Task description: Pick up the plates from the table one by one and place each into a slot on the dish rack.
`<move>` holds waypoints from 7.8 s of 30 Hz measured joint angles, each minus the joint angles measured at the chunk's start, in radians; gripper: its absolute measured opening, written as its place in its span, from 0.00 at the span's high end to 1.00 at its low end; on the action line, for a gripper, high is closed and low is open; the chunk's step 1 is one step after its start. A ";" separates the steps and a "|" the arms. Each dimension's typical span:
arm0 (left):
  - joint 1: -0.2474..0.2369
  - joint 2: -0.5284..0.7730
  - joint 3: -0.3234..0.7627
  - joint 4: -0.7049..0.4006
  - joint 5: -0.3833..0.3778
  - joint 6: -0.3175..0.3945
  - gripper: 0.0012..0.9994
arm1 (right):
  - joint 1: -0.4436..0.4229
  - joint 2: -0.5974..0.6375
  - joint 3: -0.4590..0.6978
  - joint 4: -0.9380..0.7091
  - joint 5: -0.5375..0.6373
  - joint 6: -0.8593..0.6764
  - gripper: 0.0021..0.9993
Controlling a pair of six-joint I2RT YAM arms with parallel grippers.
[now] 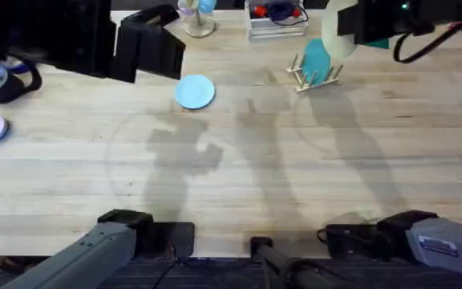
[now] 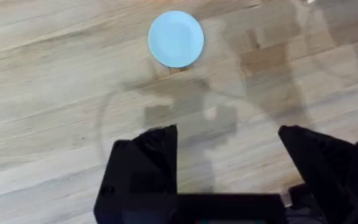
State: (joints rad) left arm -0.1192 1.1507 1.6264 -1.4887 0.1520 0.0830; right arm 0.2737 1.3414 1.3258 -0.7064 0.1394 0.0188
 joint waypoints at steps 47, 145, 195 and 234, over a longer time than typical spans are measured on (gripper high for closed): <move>0.000 0.000 0.000 0.000 0.000 0.000 0.00 | 0.000 0.230 0.000 0.105 0.004 -0.026 0.97; 0.000 0.000 0.000 0.000 0.000 0.000 0.01 | 0.000 0.360 0.000 0.092 0.007 -0.026 0.91; 0.000 0.000 0.000 0.000 0.000 0.000 0.01 | 0.000 -0.243 0.001 -0.213 0.006 -0.002 0.08; 0.000 0.000 0.000 -0.072 0.000 0.000 0.01 | 0.000 -0.275 0.001 -0.215 0.006 0.004 0.07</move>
State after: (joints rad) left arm -0.1192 1.1507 1.6264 -1.5608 0.1520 0.0830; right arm 0.2737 1.0660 1.3270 -0.9211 0.1459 0.0232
